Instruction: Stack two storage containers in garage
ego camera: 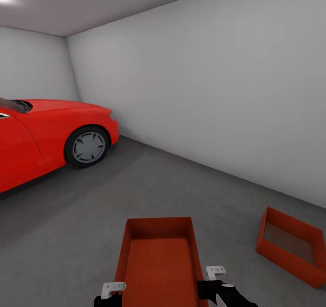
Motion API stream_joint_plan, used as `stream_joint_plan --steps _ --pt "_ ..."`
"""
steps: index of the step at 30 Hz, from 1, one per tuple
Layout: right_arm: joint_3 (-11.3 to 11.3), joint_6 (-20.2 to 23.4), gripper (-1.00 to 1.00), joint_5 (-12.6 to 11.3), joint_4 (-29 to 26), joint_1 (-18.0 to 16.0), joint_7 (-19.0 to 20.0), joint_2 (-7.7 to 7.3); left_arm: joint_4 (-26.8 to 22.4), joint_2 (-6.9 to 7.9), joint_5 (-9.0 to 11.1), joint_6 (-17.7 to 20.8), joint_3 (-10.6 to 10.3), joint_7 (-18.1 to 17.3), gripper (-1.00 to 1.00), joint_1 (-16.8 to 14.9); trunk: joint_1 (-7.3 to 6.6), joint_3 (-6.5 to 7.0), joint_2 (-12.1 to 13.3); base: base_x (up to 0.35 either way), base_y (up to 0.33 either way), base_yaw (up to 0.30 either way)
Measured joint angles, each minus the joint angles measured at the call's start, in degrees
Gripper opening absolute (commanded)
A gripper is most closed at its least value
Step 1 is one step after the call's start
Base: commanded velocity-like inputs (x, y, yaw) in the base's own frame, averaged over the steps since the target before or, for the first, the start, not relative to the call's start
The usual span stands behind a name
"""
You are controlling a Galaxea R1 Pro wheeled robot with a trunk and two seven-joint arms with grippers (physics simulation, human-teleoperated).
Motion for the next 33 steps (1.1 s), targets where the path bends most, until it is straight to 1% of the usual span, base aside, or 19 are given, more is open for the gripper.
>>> stream_joint_plan --steps 21,25,33 --pt "-0.01 0.0 -1.0 -0.01 0.0 0.0 -0.01 0.0 -0.02 0.0 0.0 0.01 -0.02 0.01 -1.0 0.0 0.0 0.0 0.0 0.106 0.0 -0.282" --pt "0.0 -0.01 -1.0 -0.02 0.02 -0.01 0.21 -0.14 -0.03 -0.09 0.0 0.02 -0.11 0.17 -1.0 0.01 0.0 0.0 0.0 0.104 0.0 -0.112" --pt "0.0 -0.08 -1.0 -0.02 0.02 -0.01 0.15 -0.09 -0.02 -0.07 0.01 -0.07 -0.1 0.15 -1.0 0.01 0.0 0.0 0.0 0.104 0.0 -0.021"
